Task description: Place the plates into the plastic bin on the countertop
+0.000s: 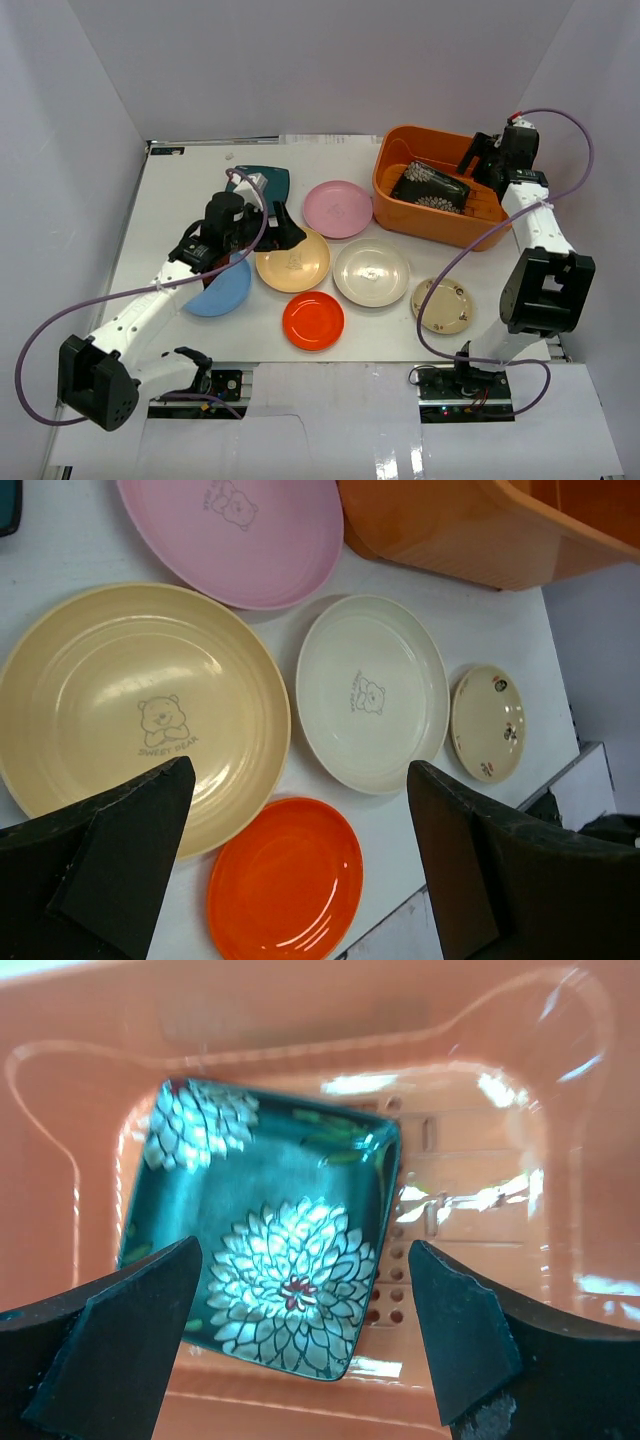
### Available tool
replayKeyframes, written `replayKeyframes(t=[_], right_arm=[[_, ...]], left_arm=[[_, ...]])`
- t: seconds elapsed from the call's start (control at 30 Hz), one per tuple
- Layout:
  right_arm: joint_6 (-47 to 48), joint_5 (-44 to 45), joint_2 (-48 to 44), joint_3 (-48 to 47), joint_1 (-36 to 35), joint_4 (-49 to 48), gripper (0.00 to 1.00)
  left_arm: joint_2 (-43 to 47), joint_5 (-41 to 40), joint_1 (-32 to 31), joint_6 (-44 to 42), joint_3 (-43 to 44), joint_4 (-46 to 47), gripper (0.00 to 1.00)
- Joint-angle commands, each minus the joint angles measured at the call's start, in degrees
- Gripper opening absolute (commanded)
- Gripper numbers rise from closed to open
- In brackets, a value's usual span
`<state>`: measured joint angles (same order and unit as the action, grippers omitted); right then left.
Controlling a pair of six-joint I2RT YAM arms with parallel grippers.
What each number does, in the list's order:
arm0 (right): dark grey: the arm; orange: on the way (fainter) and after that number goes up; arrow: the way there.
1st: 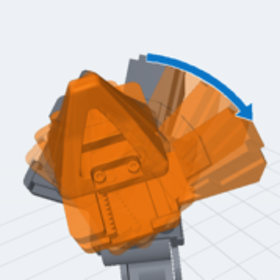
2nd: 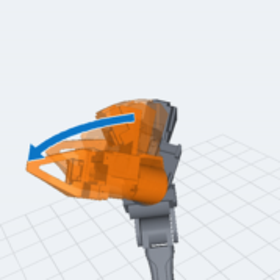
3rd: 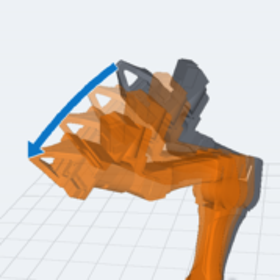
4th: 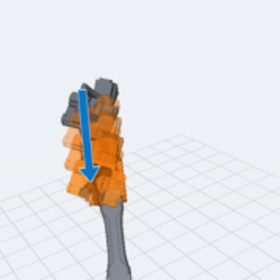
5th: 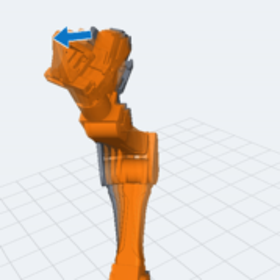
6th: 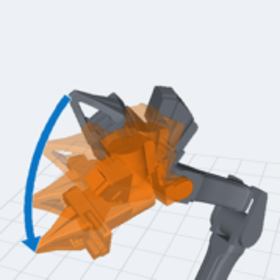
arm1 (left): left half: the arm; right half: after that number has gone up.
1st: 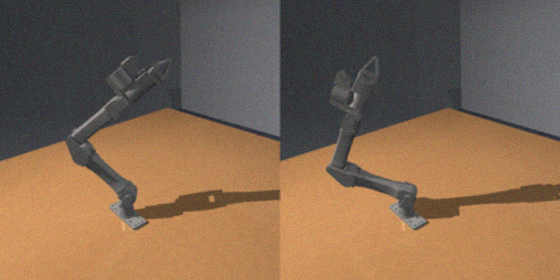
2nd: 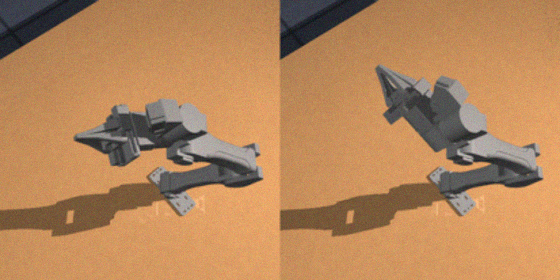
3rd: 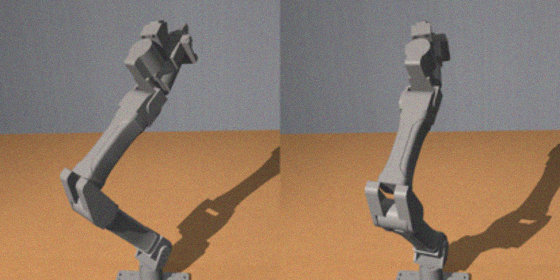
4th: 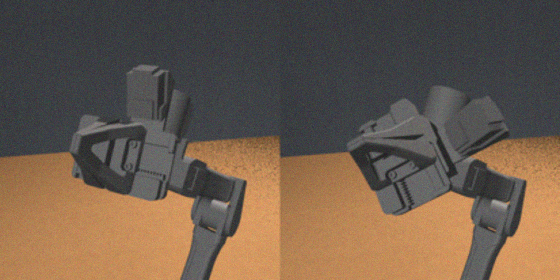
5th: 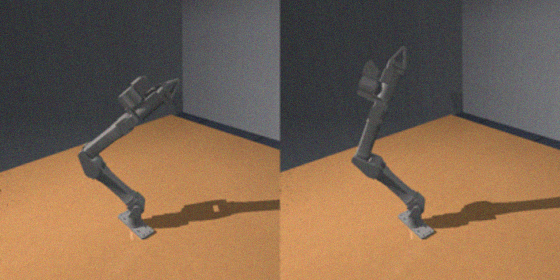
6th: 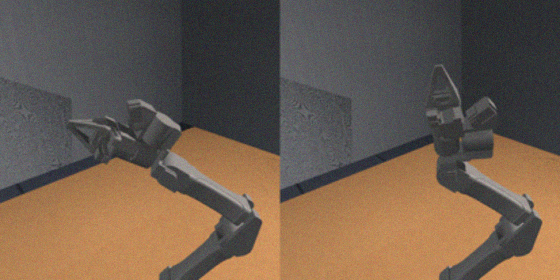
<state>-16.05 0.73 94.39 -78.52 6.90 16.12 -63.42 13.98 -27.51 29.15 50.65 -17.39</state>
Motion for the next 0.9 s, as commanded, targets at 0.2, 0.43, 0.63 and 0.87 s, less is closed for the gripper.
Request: replayKeyframes(t=[0.2,0.43,0.63,0.87], right_arm=[[-1.2,4.0,-10.7,7.4,-4.4,-8.3,0.9],[-1.3,3.1,-20.8,15.4,-9.4,-15.4,0.91],[0.2,1.6,-28.5,21.2,-13.2,-18.3,0.25],[-4.7,-12.8,-36.9,29.3,-20.9,-24.9,0.23]], left_arm=[[-11.1,-0.5,10.9,5.3,4.8,4.1,0.98],[-18.1,2.6,23.5,8.9,6.2,7.6,0.93],[-25.9,0.3,32.9,13.6,6.3,13.2,0.86],[-37.0,5.1,38.3,15.0,10.2,18.4,0.8]])
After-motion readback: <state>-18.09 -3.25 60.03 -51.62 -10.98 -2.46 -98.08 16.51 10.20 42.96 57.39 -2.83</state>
